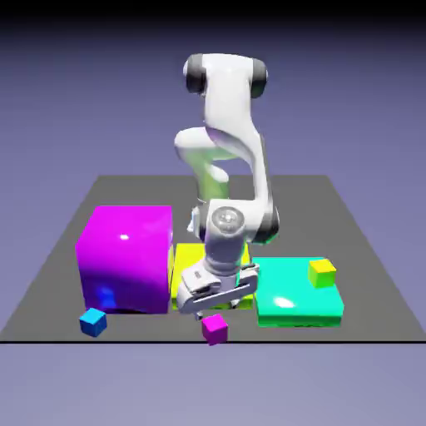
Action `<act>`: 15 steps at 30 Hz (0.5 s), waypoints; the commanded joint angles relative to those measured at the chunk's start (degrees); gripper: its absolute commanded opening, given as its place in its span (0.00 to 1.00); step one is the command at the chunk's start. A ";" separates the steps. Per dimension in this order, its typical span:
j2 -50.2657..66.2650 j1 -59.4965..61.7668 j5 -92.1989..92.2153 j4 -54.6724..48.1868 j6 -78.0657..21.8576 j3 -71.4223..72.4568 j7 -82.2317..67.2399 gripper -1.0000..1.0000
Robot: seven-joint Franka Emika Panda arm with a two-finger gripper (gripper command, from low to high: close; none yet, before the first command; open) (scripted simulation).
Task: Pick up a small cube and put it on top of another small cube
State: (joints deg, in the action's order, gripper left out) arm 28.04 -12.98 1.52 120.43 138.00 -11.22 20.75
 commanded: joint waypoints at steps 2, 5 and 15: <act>4.15 0.71 0.76 0.07 4.21 0.70 -0.44 0.50; 5.94 1.01 1.09 0.10 6.02 1.00 -0.63 0.00; -14.81 -11.99 -7.78 4.82 -8.15 10.77 -11.80 0.00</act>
State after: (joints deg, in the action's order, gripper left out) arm 13.23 -24.95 -6.09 125.24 129.81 -0.45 8.85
